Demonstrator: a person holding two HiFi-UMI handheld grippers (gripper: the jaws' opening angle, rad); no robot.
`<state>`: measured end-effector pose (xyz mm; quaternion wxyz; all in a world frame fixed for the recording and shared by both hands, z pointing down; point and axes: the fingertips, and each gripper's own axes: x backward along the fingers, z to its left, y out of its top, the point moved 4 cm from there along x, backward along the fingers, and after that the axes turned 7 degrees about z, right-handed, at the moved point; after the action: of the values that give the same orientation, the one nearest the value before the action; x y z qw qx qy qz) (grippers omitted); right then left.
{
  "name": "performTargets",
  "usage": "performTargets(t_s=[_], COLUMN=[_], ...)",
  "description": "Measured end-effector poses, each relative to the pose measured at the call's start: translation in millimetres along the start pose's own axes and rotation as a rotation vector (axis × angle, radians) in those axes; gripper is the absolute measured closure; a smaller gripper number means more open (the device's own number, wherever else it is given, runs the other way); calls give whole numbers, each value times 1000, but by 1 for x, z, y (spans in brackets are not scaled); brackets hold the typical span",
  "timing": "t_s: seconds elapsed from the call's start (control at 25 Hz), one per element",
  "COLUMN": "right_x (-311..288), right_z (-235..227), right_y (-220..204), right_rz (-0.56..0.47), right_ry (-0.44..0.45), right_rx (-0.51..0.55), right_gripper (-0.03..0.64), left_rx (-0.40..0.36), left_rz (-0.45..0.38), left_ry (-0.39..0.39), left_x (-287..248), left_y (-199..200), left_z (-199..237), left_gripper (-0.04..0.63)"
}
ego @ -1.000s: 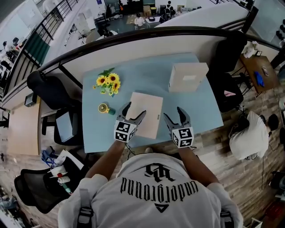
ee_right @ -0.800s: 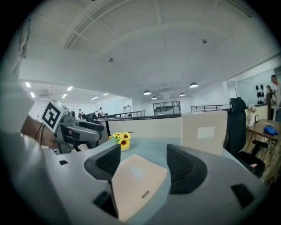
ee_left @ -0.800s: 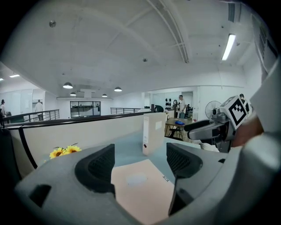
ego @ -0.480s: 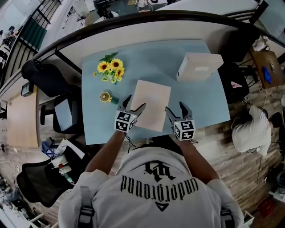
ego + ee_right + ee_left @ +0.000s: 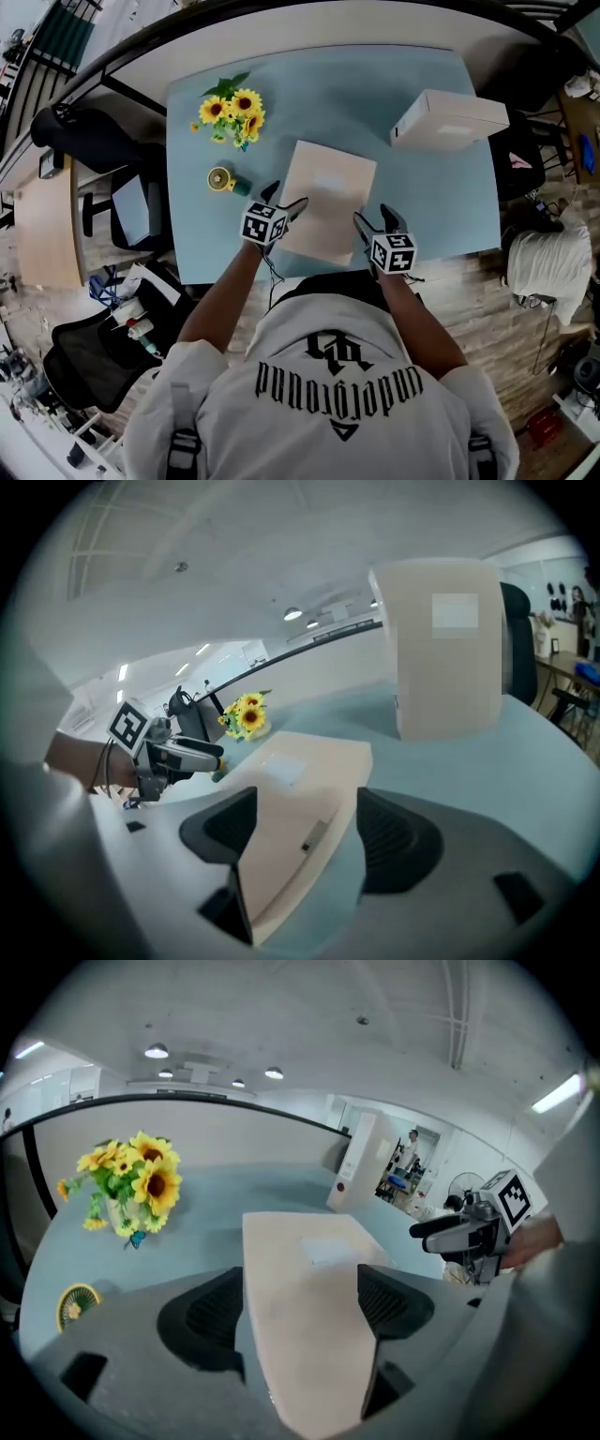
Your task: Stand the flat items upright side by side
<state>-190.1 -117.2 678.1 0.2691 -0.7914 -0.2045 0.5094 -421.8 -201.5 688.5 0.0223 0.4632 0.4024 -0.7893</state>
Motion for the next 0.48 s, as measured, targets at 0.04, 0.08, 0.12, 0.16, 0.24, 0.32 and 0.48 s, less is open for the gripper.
performTargets(t_s=[0.04,0.08,0.12,0.16,0.24,0.32,0.48], right_x=[-8,-17,-25,-32,-44,-54,-70], right_z=[-2,-4,-5,-6,-7,-8,-10], right_y=[-4,-8,-12,-15,-23,-30,-35], right_rz=[23,47,71,95,144,192,260], right_ry=[11,23,37,52,84,114,175], right_rx=[-14,-30,-47,-65,-107,-154,-226], right_gripper=[281,281,281,281,281,281,285], left_rx=[15,31,47,61,80,113,226], left_rz=[26,51,74,100,157,206,260], left_ry=[-8,-16,-25,-35,-60,-89,-177], left_x=[-8,-15,-21,-26,-34,-39,-50], left_y=[-3,-6,-9,-12,-20,-28,-37], left_z=[5,10,14,18,23,28,35], left_gripper=[201,199,198,198,198,198,196])
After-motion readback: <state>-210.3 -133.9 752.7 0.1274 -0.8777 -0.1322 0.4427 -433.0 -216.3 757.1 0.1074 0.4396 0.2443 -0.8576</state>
